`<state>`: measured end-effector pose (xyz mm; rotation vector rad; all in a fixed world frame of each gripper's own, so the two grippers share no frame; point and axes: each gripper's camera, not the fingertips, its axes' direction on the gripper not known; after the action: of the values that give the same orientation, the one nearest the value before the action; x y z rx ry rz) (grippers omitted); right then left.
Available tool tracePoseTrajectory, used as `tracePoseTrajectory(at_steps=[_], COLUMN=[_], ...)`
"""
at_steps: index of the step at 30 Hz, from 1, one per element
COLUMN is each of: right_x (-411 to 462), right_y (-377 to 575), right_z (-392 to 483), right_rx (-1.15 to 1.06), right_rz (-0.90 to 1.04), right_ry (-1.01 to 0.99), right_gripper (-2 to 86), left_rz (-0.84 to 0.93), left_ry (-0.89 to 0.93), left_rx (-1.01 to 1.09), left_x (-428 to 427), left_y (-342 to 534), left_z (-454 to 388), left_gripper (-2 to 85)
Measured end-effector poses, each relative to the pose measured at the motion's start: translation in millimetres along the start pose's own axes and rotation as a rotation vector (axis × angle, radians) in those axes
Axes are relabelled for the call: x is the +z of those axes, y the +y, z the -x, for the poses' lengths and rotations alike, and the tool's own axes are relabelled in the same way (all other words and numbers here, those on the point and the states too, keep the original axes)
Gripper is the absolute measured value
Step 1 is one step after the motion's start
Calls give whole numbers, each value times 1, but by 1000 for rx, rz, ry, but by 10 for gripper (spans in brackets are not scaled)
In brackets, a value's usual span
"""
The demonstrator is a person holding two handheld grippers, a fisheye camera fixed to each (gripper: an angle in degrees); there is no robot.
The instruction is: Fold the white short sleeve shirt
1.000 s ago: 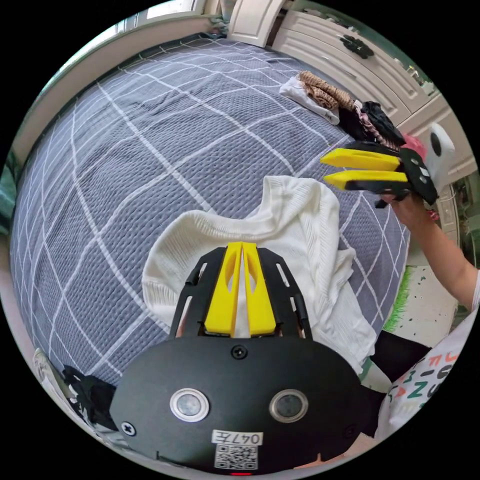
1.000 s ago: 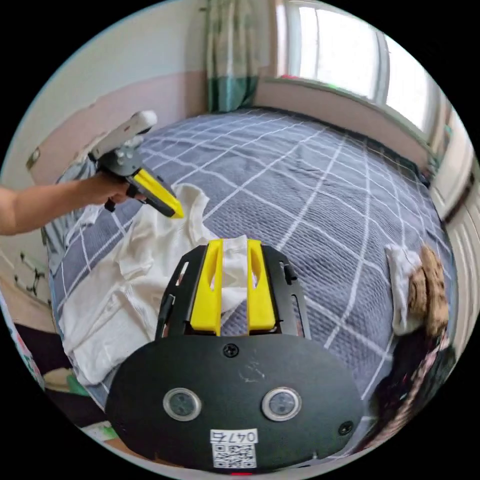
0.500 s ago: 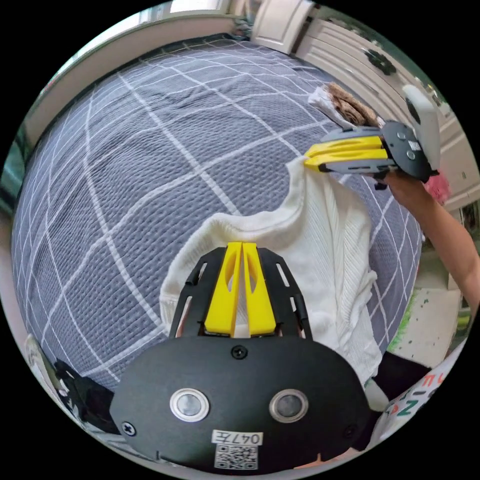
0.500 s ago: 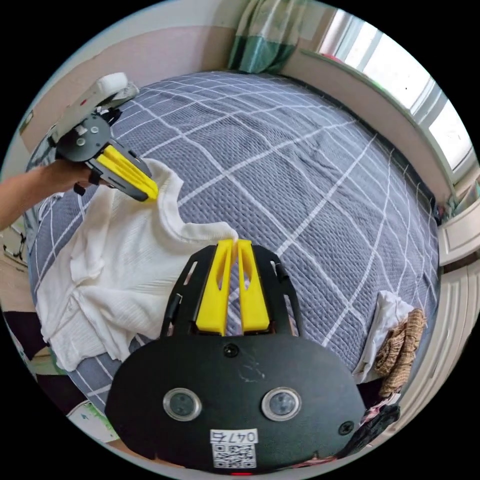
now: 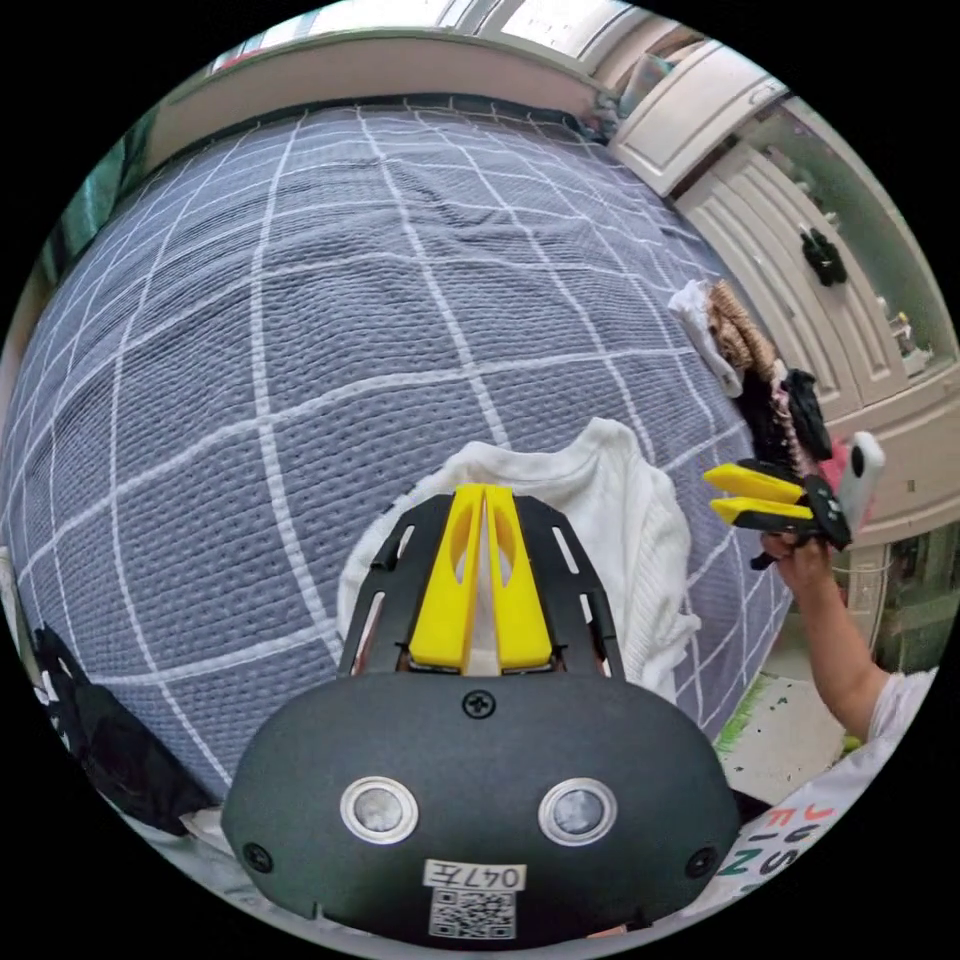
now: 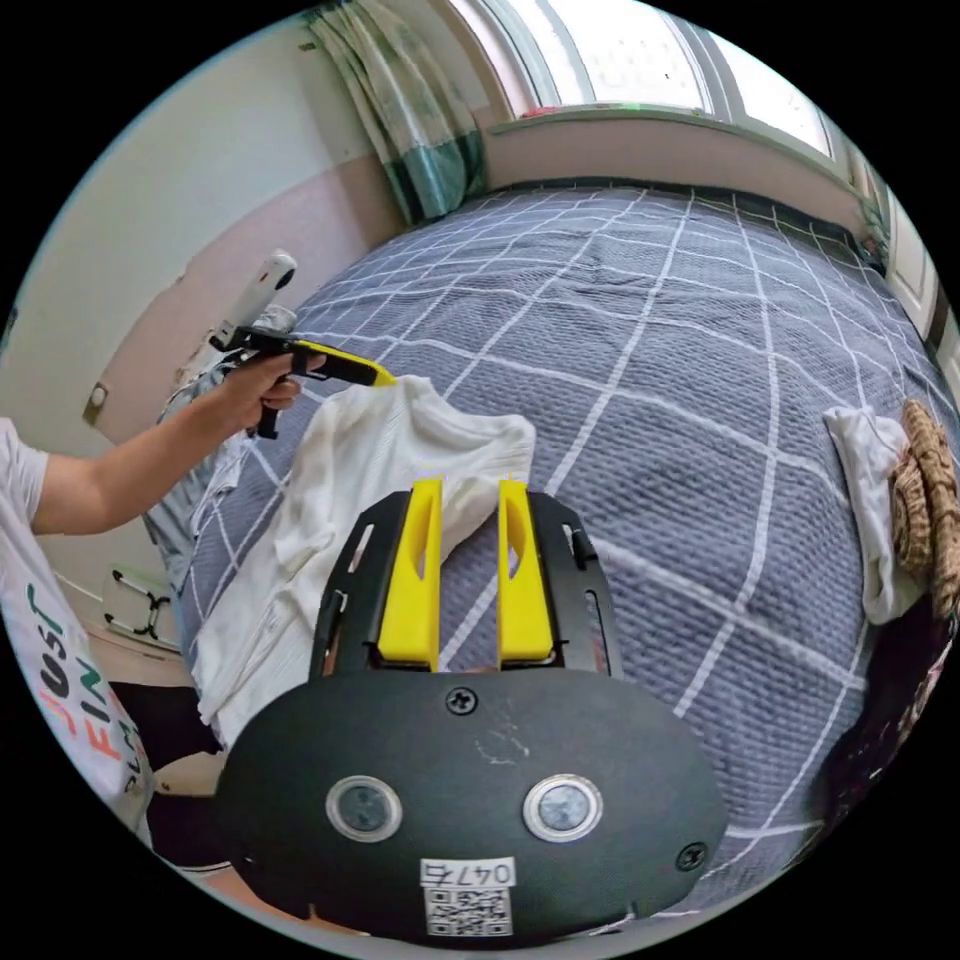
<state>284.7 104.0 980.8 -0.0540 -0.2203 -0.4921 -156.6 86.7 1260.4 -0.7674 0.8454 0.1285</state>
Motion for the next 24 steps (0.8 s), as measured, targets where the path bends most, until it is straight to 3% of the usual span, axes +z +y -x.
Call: tracePoseTrajectory(at_steps=[7,11,13,16,21,24], right_x=[51,65,60,81,143,111], right_y=[-10,-33,-50,-72,-79,-77], right_z=[2,6,20,31,12,17], right_rx=[-29,-41,-113,-186,-106,-65], right_rz=[95,139,53,70,235,145], right_ry=[-170,-124,-166,-171,-272,-221], right_gripper=[22,1,-1,5,73,94], left_rz=[-65,-113,-123,-111,-102,-92], left_ry=[-3,-196,-179,-123,-78,-59], left_rx=[102,-105,-188,-238,-203,-217], left_x=[-41,-65,-71,-69,-57,-51], left_y=[72,108,122,139,142,139], left_z=[-15,30,52,74,90,107], left_gripper=[-8,-8,-8,-8,-8,-8])
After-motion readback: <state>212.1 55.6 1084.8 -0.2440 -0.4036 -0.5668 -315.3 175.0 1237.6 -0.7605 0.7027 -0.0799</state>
